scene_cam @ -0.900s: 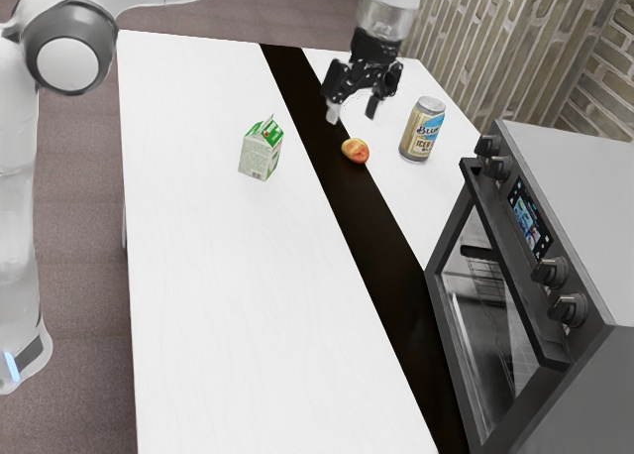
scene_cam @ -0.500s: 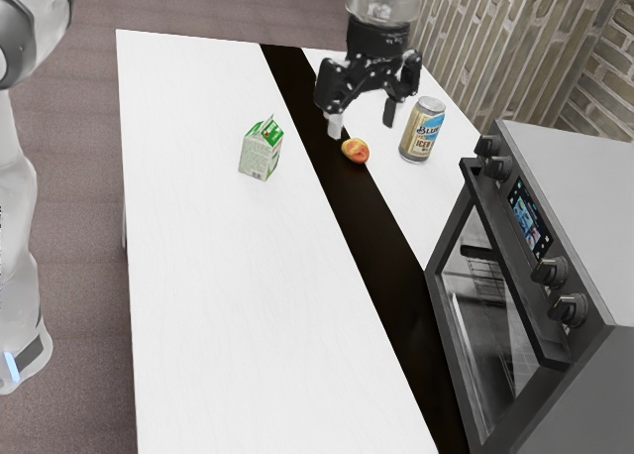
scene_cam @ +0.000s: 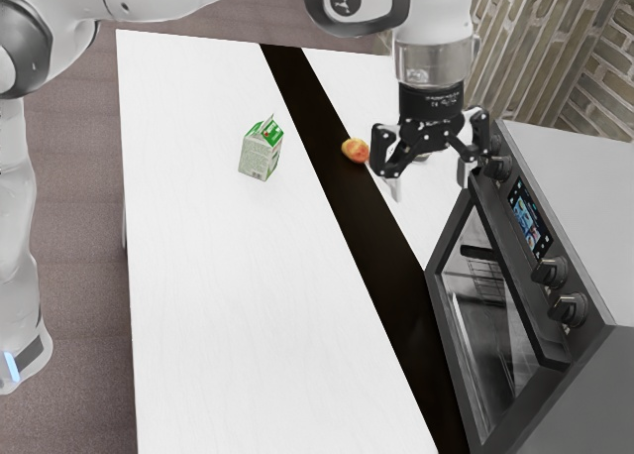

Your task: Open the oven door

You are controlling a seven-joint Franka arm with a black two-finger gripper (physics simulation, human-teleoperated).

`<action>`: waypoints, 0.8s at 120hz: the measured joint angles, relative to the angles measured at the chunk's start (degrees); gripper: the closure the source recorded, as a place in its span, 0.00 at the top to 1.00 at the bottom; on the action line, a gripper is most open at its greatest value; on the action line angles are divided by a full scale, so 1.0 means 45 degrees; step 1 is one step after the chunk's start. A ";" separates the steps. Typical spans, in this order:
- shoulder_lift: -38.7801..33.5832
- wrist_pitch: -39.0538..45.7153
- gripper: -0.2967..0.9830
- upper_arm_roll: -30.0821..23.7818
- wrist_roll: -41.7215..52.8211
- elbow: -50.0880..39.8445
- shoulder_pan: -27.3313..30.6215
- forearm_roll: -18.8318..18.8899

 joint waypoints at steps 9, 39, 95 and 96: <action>0.0330 0.0466 0.77 0.0015 0.0420 0.0052 -0.0026 -0.0019; 0.0954 0.1430 0.77 0.0110 0.1619 0.0103 0.0247 -0.0032; 0.1708 0.2284 0.77 0.0143 0.3139 -0.0262 0.0431 -0.0257; 0.1733 0.2291 0.77 0.0143 0.3157 -0.0269 0.0432 -0.0267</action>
